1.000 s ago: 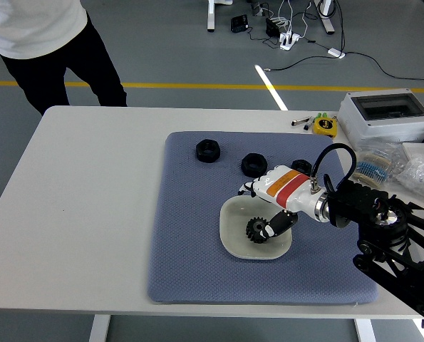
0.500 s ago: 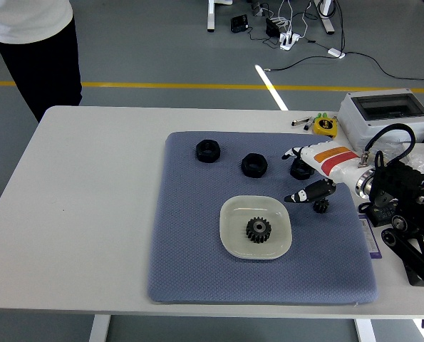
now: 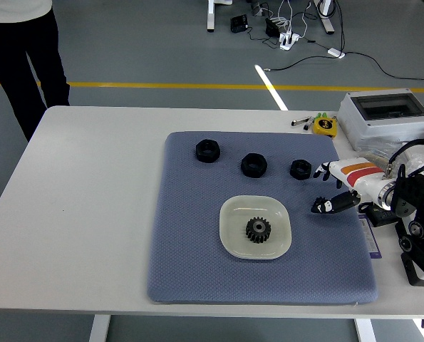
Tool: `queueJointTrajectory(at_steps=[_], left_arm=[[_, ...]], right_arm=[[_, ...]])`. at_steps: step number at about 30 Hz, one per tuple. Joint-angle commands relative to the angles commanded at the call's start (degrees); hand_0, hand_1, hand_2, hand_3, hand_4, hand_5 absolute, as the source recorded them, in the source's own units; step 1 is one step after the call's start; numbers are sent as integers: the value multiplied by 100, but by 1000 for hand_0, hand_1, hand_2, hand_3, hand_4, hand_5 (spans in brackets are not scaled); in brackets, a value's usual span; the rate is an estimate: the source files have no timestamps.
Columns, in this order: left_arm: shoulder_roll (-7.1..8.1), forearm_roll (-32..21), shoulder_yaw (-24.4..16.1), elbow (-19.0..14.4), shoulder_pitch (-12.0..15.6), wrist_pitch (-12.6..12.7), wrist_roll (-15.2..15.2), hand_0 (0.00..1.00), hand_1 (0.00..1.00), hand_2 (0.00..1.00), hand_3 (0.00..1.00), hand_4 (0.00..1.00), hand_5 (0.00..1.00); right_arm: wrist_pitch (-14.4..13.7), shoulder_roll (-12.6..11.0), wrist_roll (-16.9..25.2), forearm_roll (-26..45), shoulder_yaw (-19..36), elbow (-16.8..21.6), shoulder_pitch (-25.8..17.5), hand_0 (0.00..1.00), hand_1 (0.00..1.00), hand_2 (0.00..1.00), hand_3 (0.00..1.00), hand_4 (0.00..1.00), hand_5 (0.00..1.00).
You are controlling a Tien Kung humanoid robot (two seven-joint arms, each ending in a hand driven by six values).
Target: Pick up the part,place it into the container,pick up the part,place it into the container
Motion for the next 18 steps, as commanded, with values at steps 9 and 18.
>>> queueJointTrajectory(at_steps=[9, 18], left_arm=[[-22, -4, 11, -2, -8, -5, 1, 707, 641, 676, 581, 677, 634], [-29, -22, 17, -3, -6, -4, -5, 707, 643, 675, 580, 678, 636]], right_arm=[[-193, 55, 7, 130, -101, -195, -53, 237, 448, 589, 646, 998, 478], [-501, 115, 30, 288, -164, -449, -89, 184, 410, 499, 535, 998, 427]])
